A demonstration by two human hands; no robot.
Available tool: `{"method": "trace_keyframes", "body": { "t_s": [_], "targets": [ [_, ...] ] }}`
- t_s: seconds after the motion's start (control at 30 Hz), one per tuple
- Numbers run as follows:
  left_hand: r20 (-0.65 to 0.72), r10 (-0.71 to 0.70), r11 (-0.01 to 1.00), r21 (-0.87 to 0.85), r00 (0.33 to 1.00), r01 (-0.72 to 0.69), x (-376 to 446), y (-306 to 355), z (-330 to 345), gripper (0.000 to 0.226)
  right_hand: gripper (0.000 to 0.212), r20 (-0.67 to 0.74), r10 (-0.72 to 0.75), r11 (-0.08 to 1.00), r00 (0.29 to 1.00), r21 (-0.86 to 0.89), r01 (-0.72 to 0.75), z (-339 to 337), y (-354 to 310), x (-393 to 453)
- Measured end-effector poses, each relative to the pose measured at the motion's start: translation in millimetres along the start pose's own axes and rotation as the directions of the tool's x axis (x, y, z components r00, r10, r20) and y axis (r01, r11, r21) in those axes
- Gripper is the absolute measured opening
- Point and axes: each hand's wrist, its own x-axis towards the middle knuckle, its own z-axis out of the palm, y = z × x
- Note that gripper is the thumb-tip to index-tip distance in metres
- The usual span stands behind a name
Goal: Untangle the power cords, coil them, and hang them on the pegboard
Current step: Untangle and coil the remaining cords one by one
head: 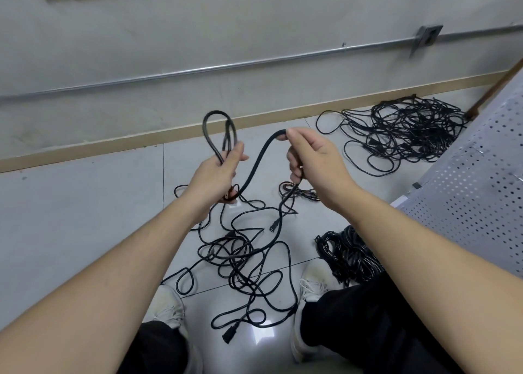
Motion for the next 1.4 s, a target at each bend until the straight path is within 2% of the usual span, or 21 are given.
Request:
{"method": "trace_keyframes", "body": {
  "t_s": [0.1,0.27,0.33,0.4,0.53,0.67,0.77,0.87,0.97,1.03,1.2,1.3,1.4],
  "targets": [
    [0.135,0.039,0.999,-0.029,0.99,-0.035,-8.4,3.2,10.6,0.066,0.022,-0.054,0.009,0.999,0.999,-0.035,-0.011,-2.4,-1.0,1.2],
    [0.358,0.112,0.992,0.023,0.927,-0.128,-17.3,5.1,22.0,0.036,0.021,-0.085,-0.119,0.975,0.989,-0.2,0.1,-2.1,3.8,4.2],
    [0.372,0.122,0.986,0.057,0.92,-0.154,-20.8,6.9,23.9,0.022,0.022,-0.112,-0.194,0.948,0.975,-0.276,0.157,-1.3,4.7,6.3],
    [0.378,0.126,0.986,0.053,0.917,-0.157,-22.4,7.2,24.8,0.022,0.021,-0.16,-0.207,0.942,0.965,-0.297,0.153,-2.8,8.3,10.2],
    [0.45,0.158,0.985,-0.003,0.879,-0.175,-26.2,3.4,27.0,0.035,0.028,-0.117,-0.051,0.986,0.992,-0.167,0.031,0.8,16.0,12.6],
    [0.499,0.156,0.986,-0.124,0.852,-0.107,-27.3,-1.3,26.1,0.031,0.04,-0.123,0.065,0.996,0.99,-0.05,-0.071,0.7,12.7,13.1],
    [0.515,0.17,0.976,-0.207,0.84,-0.07,-26.3,-2.9,23.0,0.026,0.037,-0.037,0.236,0.971,0.971,0.057,-0.234,0.2,6.9,11.0],
    [0.516,0.151,0.973,-0.23,0.843,-0.033,-27.2,-2.7,23.5,0.03,0.035,0.018,0.305,0.926,0.952,0.229,-0.301,-0.7,4.6,10.1],
    [0.441,0.118,0.987,-0.147,0.89,-0.058,-23.9,-2.8,24.4,0.038,0.029,0.018,0.305,0.905,0.952,0.307,-0.295,-3.0,2.6,12.0],
    [0.391,0.12,0.993,-0.069,0.913,-0.101,-23.5,-1.9,25.6,0.04,0.028,0.068,0.308,0.889,0.949,0.335,-0.312,-3.3,1.4,11.7],
    [0.346,0.129,0.991,-0.008,0.929,-0.134,-22.6,-3.4,33.2,0.048,0.031,0.124,0.374,0.799,0.919,0.46,-0.387,1.4,-3.2,13.2],
    [0.465,0.091,0.994,-0.101,0.88,-0.049,-26.1,1.2,33.6,0.044,0.035,0.124,0.403,0.769,0.907,0.491,-0.409,2.1,-5.8,14.8],
    [0.607,0.074,0.979,-0.197,0.791,0.06,-32.6,7.2,28.0,0.023,0.036,0.148,0.414,0.747,0.898,0.509,-0.428,-1.1,-7.2,15.4]
  ]
}}
